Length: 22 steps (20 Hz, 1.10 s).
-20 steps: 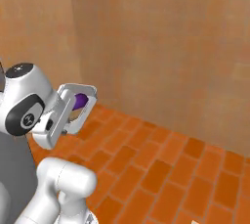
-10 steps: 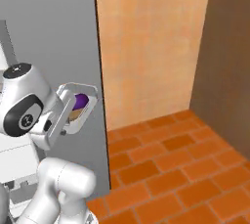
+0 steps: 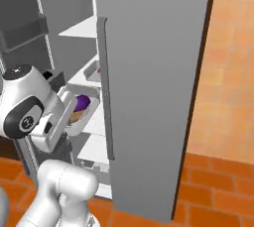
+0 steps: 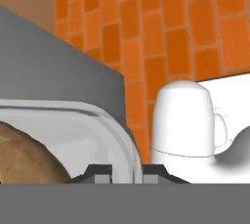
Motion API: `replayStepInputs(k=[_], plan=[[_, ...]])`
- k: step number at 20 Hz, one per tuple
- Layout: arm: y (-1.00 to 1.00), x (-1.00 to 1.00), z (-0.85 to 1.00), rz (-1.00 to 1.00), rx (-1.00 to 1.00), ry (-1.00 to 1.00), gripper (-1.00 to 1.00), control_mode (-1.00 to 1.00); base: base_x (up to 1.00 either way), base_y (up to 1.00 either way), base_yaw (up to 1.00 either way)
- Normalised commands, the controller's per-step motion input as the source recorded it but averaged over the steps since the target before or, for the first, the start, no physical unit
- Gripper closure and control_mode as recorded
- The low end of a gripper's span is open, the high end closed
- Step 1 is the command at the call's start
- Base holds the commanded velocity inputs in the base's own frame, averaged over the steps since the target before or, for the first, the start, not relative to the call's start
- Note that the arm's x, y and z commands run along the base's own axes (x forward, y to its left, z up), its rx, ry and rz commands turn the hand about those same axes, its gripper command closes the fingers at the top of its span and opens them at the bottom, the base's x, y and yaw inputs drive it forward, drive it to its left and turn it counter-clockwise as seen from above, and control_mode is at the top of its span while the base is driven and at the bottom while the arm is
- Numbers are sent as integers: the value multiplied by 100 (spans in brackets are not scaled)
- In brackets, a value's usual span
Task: Take the meat container that has the steak and place it on the second highest rack of the freezer. Then take the vegetable container that has the eggplant and sweet potato and place it on the highest rack of the freezer.
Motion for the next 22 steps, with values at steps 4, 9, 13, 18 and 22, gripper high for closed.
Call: replayStepInputs(k=[4,9,13,18,22], plan=[[0,0,0,0,0,0,100,100,1,-33,87],[0,0,0,0,0,0,100,100,42,-1,52],[0,0,0,0,0,0,100,100,39,-20,23],[0,0,0,0,0,0,100,100,61,-12,0],[0,0,0,0,0,0,100,100,55,-13,-5]])
